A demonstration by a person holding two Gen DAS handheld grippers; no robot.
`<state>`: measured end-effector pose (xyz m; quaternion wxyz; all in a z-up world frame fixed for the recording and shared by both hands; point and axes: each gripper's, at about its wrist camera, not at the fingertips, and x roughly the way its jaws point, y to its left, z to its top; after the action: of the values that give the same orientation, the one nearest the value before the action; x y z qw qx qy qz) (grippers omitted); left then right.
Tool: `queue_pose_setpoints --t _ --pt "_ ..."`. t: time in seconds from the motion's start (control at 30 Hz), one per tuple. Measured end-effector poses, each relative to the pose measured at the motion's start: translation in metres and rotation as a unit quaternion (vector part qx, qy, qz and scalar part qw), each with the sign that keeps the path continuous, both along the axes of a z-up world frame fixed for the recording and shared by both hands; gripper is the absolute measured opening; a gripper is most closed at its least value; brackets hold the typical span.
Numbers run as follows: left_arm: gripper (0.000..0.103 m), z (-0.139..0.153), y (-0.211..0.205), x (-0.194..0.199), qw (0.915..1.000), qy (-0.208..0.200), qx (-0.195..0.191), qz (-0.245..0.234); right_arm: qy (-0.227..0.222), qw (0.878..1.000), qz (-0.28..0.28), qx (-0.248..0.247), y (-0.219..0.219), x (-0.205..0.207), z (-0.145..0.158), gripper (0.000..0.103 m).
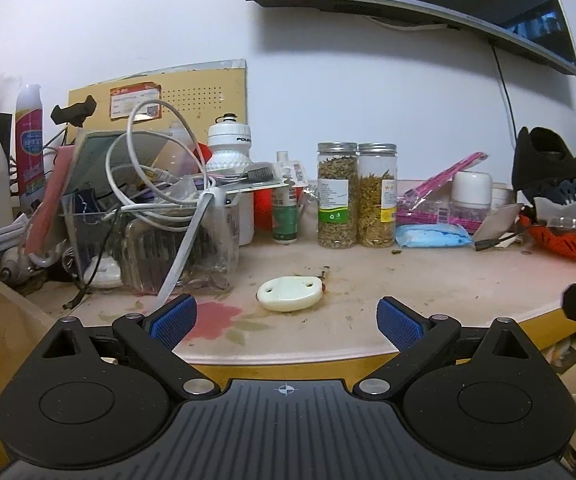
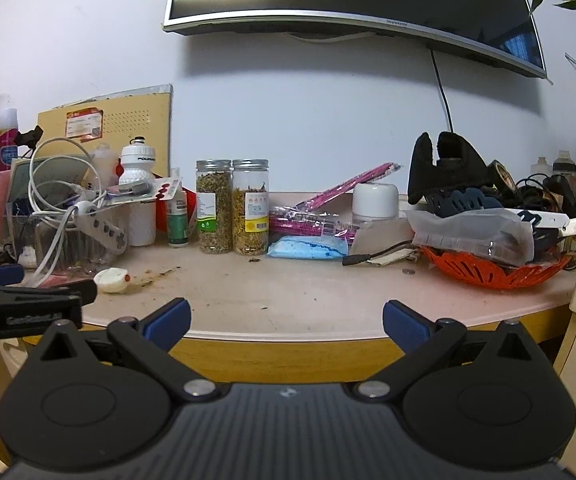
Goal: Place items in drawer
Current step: 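Move the left gripper toward the white oval plastic piece on the table, then close the left gripper on the white oval plastic piece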
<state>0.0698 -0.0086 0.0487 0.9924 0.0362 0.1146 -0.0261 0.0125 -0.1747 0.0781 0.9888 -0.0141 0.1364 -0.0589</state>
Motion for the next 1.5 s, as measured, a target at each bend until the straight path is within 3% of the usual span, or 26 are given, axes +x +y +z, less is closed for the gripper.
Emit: queue_pose_setpoints --t 0.9,1.03,1.1,1.23,1.5 --pt "0.098 -0.029 0.003 0.084 0.9999 0.015 -0.008 0.0 0.015 1.0 0.007 0.007 0.003 0.007 -0.005 0.103" --pt "0.091 -0.032 0.004 0.09 0.9998 0.018 -0.009 -0.003 0.02 1.0 0.008 0.008 0.003 0.008 -0.006 0.103" --pt "0.083 -0.032 0.004 0.092 0.9997 0.018 -0.012 -0.006 0.022 1.0 0.008 0.009 0.003 0.008 -0.007 0.103" --pt "0.056 -0.03 0.001 0.094 0.9996 0.02 -0.011 -0.018 0.025 1.0 0.01 0.01 0.003 0.008 -0.008 0.103" --pt "0.055 -0.029 0.0 0.093 0.9995 0.021 -0.011 -0.022 0.025 1.0 0.011 0.008 0.004 0.008 -0.009 0.103"
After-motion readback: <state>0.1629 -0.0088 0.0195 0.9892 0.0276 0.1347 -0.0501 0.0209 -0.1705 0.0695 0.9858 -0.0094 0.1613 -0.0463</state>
